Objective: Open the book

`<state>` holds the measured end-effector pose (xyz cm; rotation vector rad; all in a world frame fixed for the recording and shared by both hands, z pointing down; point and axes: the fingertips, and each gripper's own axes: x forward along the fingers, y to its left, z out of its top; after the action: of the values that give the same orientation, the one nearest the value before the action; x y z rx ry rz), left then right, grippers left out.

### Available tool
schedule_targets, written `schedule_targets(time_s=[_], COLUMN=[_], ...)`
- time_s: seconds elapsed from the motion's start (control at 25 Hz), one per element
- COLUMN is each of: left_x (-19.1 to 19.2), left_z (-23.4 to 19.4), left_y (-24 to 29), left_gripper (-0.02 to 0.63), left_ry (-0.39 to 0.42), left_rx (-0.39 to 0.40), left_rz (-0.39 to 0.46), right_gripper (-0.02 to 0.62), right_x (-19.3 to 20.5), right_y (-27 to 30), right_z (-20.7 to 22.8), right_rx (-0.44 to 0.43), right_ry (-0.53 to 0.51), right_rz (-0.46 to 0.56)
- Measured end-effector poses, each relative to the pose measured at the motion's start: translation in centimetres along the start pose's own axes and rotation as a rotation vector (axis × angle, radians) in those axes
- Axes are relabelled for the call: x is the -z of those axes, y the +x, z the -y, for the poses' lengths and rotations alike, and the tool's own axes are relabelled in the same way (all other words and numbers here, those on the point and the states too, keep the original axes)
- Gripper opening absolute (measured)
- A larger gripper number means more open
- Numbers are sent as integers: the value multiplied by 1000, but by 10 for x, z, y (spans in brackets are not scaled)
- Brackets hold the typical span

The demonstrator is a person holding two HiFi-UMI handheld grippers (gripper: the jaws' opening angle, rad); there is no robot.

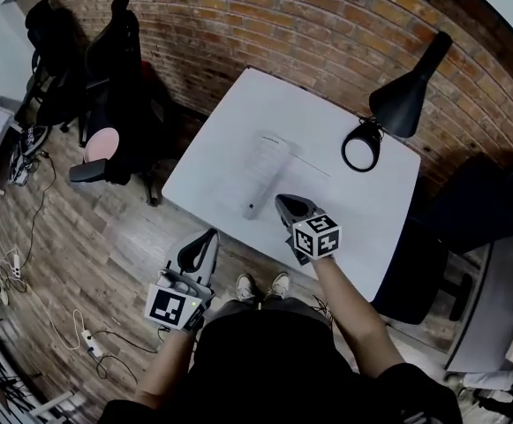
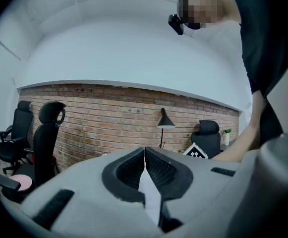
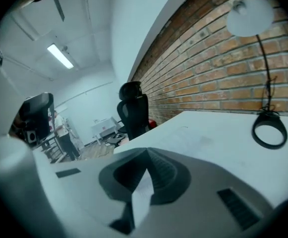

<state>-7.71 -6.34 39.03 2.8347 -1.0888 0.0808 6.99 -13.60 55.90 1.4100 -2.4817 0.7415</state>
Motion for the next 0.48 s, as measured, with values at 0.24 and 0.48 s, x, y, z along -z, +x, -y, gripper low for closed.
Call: schedule_targets(time_s=[0.24,0.48], left_x=[-15,-18], left_z=[14,17], left_y=[11,19], left_gripper=[28,28], left_ry=[24,53], left_rx=[45,59], left_rz=[44,49], right_gripper=[14,14], right_x=[-11,-26], right_y=[-65,-120], right_z=[41,58], right_rx=[146,279], right_ry=[134,100], right_rz=[105,141])
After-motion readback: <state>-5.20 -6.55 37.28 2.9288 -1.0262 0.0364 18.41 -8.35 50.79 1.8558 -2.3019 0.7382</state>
